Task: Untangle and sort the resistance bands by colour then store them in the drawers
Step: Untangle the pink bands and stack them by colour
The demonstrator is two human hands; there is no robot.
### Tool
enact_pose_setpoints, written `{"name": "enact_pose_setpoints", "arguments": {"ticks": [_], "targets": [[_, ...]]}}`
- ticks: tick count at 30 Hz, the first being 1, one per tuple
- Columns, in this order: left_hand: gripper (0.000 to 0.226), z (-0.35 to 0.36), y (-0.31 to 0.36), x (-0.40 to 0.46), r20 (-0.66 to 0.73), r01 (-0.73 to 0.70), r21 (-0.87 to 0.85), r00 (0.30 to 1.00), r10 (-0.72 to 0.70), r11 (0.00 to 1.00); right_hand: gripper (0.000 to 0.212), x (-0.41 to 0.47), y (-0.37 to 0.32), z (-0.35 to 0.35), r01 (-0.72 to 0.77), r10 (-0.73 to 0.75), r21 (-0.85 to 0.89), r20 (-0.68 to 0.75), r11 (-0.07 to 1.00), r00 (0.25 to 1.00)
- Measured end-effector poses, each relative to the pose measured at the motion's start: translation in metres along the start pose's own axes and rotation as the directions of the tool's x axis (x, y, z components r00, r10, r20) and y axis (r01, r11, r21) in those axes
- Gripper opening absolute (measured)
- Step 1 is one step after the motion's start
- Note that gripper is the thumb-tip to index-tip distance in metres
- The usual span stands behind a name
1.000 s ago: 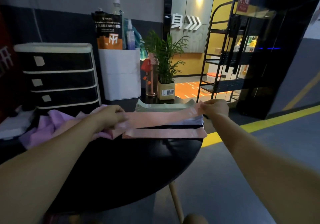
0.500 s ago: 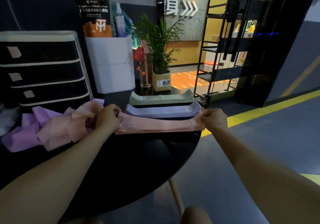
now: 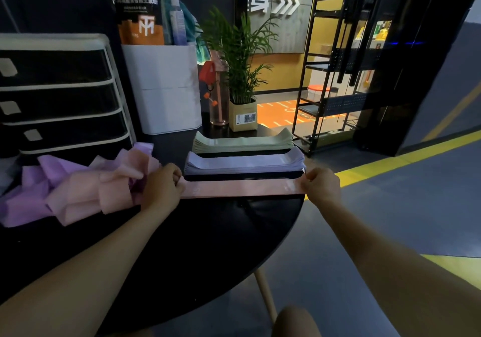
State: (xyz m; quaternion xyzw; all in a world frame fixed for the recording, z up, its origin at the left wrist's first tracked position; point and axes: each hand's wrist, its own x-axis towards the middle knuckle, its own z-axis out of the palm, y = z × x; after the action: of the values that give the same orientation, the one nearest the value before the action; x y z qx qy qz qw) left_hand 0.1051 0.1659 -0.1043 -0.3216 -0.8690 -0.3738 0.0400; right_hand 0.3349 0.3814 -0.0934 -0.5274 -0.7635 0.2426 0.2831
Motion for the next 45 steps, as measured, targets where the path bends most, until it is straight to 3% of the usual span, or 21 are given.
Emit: {"name": "enact_pose_setpoints", "arguments": {"ticks": [4,8,12,24,35,45], "targets": [[0.020,0.004,-0.006,-0.007,-0.072,-0.071,-0.005,0.995,0.071,0.997,0.033,-0.006,-0.012,0.001,0.201,-0.214,-0.199,-0.044,0.959,0.976],[0.029,0.003,-0.004,-0.009,-0.056,-0.142,0.016,0.988,0.143,0.990,0.041,-0.029,-0.036,0.015,0.556,-0.546,-0.010,0.172,0.831,0.820],[0.031,0.003,-0.004,-0.012,-0.001,-0.180,0.017,0.984,0.180,0.983,0.058,-0.038,-0.039,0.034,0.675,-0.628,-0.014,0.351,0.738,0.694],[0.035,0.007,-0.004,-0.016,0.065,-0.182,0.266,0.983,0.170,0.947,0.055,-0.032,-0.035,0.051,0.663,-0.582,-0.130,0.378,0.737,0.721],[0.034,0.009,-0.002,-0.018,0.082,-0.109,0.247,0.992,0.091,0.963,0.050,-0.032,-0.034,0.053,0.678,-0.583,-0.146,0.402,0.721,0.706],[0.029,0.000,0.011,-0.026,-0.017,-0.250,0.250,0.965,0.263,0.935,0.049,-0.044,-0.044,0.044,0.709,-0.617,-0.176,0.381,0.683,0.689]]}}
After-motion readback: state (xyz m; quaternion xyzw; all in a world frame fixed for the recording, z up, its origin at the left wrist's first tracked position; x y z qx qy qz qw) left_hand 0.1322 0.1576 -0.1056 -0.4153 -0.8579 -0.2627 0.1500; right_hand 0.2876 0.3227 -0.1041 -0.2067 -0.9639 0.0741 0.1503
